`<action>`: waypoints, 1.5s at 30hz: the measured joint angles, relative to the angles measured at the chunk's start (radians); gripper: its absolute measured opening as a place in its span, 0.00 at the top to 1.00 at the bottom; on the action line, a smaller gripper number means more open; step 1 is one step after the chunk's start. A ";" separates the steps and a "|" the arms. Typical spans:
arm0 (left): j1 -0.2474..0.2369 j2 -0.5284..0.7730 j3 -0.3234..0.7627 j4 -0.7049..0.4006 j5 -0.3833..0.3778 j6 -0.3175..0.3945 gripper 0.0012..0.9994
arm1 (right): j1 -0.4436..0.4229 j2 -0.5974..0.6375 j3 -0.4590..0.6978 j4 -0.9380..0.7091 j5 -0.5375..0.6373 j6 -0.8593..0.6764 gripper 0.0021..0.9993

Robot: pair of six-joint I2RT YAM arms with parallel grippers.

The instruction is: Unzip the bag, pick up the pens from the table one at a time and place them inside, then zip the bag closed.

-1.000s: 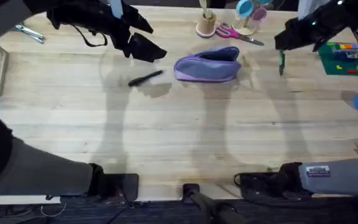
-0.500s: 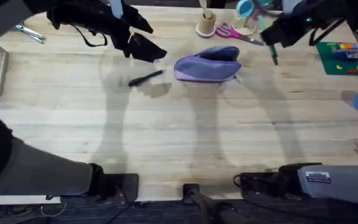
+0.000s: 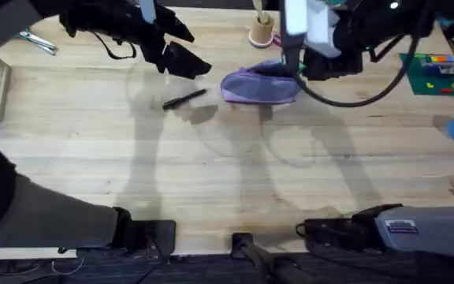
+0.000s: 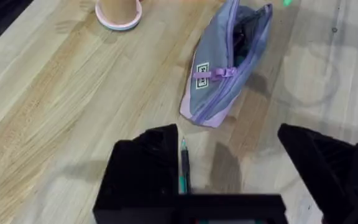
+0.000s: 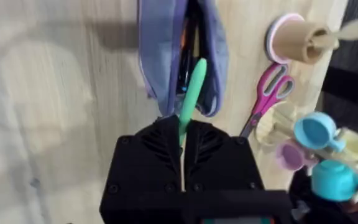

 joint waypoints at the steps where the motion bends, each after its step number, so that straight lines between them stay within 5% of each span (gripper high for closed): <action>1: 0.000 0.000 0.000 0.000 0.000 0.000 0.01 | 0.003 0.008 0.000 0.000 0.010 -0.024 0.97; 17: 0.000 0.000 0.000 0.000 0.000 0.000 0.01 | 0.012 0.127 0.000 0.083 0.051 -0.170 0.97; 43: 0.000 0.000 0.000 0.000 0.000 0.000 0.01 | 0.143 0.275 0.000 0.264 -0.041 -0.079 0.97; 45: 0.000 0.000 0.000 0.000 0.000 0.000 0.01 | 0.143 0.275 0.000 0.265 -0.043 -0.073 0.86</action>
